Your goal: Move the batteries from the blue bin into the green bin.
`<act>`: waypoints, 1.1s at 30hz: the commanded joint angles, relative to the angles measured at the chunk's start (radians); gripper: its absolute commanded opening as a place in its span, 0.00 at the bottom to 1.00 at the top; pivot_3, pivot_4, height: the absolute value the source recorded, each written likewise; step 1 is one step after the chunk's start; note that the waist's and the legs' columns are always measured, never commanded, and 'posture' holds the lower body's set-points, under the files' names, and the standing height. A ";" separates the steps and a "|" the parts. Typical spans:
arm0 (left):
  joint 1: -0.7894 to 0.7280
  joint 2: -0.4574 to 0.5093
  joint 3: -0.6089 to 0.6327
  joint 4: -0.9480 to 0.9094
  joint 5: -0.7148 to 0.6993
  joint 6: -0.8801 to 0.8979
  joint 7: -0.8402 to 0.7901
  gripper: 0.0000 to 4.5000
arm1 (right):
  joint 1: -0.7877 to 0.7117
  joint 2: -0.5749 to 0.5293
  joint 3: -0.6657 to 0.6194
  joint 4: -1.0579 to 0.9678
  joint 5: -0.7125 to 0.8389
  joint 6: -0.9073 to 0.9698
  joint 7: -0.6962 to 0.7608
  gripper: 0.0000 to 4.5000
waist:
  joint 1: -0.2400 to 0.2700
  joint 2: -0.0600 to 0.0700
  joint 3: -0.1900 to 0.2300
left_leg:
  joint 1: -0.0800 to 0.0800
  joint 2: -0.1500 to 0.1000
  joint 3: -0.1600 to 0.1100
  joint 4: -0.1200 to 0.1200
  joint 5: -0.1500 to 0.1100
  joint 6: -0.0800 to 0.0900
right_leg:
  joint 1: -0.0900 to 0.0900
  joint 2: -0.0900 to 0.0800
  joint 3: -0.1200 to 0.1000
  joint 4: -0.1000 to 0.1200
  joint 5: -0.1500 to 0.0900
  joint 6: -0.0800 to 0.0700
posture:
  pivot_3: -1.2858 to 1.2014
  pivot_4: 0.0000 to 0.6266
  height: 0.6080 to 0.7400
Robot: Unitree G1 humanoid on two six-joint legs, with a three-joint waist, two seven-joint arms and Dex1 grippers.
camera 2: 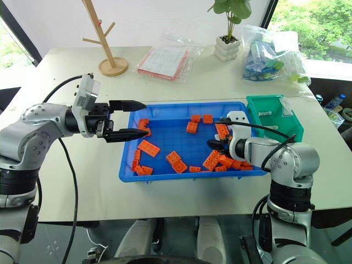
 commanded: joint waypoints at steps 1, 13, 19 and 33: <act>-0.011 0.006 0.037 -0.025 -0.011 -0.017 0.005 1.00 | -0.002 0.010 0.018 -0.009 -0.015 0.009 0.029 0.28 | -0.001 0.000 0.000 | 0.000 0.000 0.000 0.000 0.000 0.000 | 0.000 0.000 0.000 0.000 0.000 0.000 | 0.52 0.24 0.64; -0.018 -0.003 0.024 -0.021 -0.009 -0.017 0.010 1.00 | -0.203 -0.170 -0.124 0.021 0.088 0.017 0.115 0.01 | -0.001 0.001 0.001 | 0.000 0.000 0.000 0.000 0.000 0.000 | -0.001 0.000 0.000 0.000 0.000 0.000 | 0.52 0.24 0.64; -0.021 -0.010 0.015 -0.005 -0.002 -0.028 -0.005 1.00 | -0.366 -0.441 -0.166 0.220 -0.001 -0.031 0.180 0.01 | 0.011 0.000 0.000 | -0.001 0.000 0.001 -0.001 0.000 0.000 | 0.000 0.000 -0.002 -0.002 0.000 0.000 | 0.52 0.24 0.64; -0.066 -0.034 -0.004 0.038 0.020 -0.038 -0.032 1.00 | -0.138 -0.536 -0.152 0.278 -0.106 -0.198 0.284 0.88 | 0.000 0.001 0.001 | -0.001 0.000 0.004 -0.001 0.000 0.000 | -0.001 -0.001 0.000 -0.002 0.000 0.000 | 0.52 0.24 0.64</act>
